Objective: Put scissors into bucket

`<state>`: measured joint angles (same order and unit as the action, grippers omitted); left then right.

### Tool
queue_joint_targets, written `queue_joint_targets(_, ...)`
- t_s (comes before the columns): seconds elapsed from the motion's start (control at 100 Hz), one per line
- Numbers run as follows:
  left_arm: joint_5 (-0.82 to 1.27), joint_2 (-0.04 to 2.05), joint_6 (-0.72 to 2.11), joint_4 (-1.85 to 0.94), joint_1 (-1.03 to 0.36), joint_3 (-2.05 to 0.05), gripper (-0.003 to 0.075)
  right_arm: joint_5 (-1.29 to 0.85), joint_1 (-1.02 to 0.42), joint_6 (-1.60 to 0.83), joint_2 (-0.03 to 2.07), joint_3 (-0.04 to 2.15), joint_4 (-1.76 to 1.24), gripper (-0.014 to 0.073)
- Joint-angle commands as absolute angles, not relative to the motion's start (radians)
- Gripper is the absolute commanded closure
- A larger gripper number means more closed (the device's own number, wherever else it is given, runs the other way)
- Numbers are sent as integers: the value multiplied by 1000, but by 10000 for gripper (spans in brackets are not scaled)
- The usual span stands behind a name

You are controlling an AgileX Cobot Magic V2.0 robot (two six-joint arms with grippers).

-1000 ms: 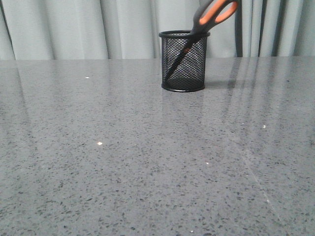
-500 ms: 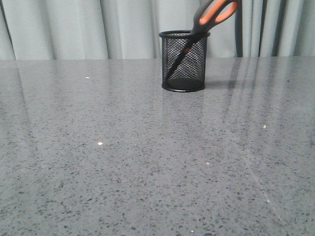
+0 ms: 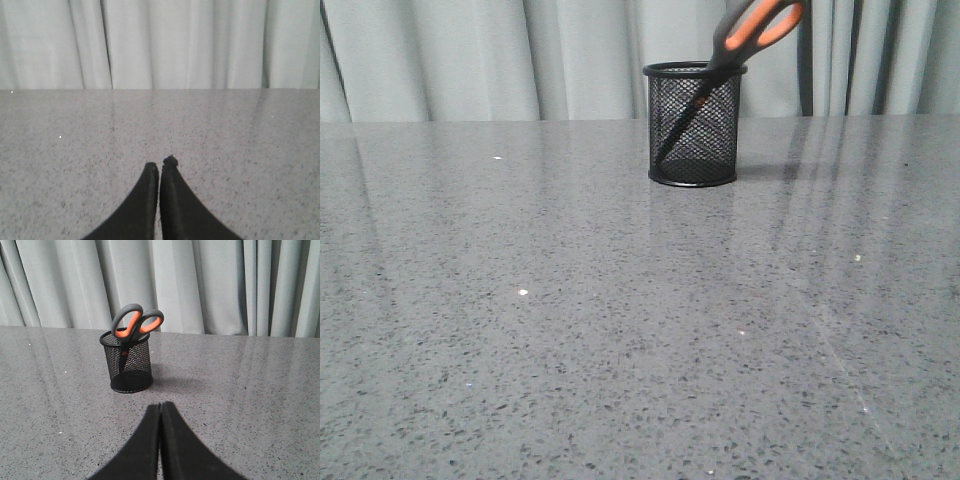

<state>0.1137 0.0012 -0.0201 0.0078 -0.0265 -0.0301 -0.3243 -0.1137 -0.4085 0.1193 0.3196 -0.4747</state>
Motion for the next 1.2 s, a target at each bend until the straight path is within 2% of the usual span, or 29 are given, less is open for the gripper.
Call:
queue_joint_targets(0.0,35,-32,-36,0,-15,-4,740,-258,-106,-411,132,343,-489,638)
queue_joint_targets(0.09,8,-30,-36,0,-11,44,740,-259,-106,-411,132,343,-489,638)
queue_joint_targets(1.19,40,-30,-36,-51,-10,40,740,-238,-106,-411,132,338,-449,638)
